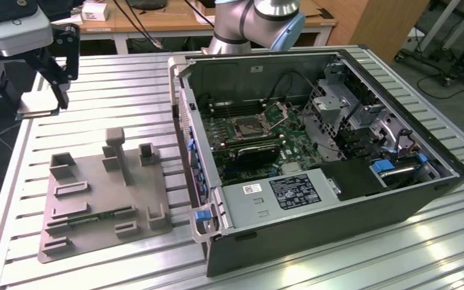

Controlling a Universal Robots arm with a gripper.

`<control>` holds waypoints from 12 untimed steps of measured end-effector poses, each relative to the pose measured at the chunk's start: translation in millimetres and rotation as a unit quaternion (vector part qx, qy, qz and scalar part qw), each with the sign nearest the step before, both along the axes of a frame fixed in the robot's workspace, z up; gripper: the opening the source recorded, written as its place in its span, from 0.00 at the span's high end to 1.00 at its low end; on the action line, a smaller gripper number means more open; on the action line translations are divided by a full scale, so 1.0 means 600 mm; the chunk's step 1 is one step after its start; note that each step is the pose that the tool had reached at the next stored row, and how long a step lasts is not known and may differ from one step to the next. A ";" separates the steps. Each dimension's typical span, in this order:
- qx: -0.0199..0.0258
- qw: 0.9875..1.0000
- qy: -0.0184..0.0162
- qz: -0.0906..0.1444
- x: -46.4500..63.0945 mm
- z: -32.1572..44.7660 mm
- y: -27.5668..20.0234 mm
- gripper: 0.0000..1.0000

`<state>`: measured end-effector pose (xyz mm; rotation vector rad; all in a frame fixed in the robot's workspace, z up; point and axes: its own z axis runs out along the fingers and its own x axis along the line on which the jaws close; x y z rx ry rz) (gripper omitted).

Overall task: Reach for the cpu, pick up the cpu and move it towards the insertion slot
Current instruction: 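Pick up the cpu and move it towards the insertion slot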

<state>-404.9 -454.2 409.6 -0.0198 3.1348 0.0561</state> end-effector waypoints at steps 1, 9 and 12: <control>0.000 1.000 0.000 0.000 0.001 0.000 -0.0001 0.45; 0.000 1.000 0.000 0.000 0.004 0.000 0.0000 0.45; 0.000 1.000 0.000 0.000 0.005 0.000 0.0000 0.45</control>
